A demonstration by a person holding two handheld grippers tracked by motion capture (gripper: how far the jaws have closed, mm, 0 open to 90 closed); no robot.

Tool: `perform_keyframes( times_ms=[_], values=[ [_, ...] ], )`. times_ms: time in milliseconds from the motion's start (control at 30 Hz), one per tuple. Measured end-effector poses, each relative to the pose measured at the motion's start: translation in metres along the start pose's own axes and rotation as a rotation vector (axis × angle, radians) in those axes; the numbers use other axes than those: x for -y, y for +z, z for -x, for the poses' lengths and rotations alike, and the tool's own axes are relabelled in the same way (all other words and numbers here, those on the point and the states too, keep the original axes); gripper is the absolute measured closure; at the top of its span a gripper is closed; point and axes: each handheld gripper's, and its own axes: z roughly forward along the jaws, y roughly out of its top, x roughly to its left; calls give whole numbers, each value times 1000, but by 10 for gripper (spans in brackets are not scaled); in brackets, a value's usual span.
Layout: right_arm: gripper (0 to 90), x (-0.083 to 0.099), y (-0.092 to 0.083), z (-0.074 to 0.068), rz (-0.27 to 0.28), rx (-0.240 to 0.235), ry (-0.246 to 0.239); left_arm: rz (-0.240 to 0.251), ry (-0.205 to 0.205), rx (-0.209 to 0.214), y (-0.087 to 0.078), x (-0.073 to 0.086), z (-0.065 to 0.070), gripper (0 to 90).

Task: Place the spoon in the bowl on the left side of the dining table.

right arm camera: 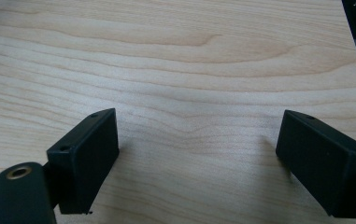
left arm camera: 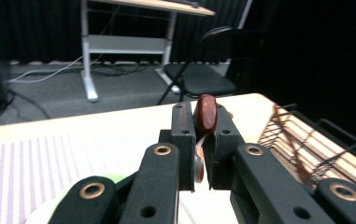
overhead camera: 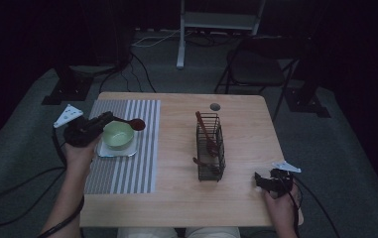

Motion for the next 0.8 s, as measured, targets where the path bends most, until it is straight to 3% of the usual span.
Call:
perform_keyframes(
  times_ms=[200, 400, 533, 800],
  values=[
    [125, 0, 0, 0, -1, 0, 0, -5, -24, -70, -5, 11, -17, 836],
    [125, 0, 0, 0, 0, 0, 0, -20, -83, -154, -7, 29, -40, 836],
    [125, 0, 0, 0, 0, 0, -1, -27, -114, -193, -7, 42, -49, 836],
    [125, 0, 0, 0, -1, 0, 0, -31, -137, -220, -3, 57, -54, 835]
  ],
)
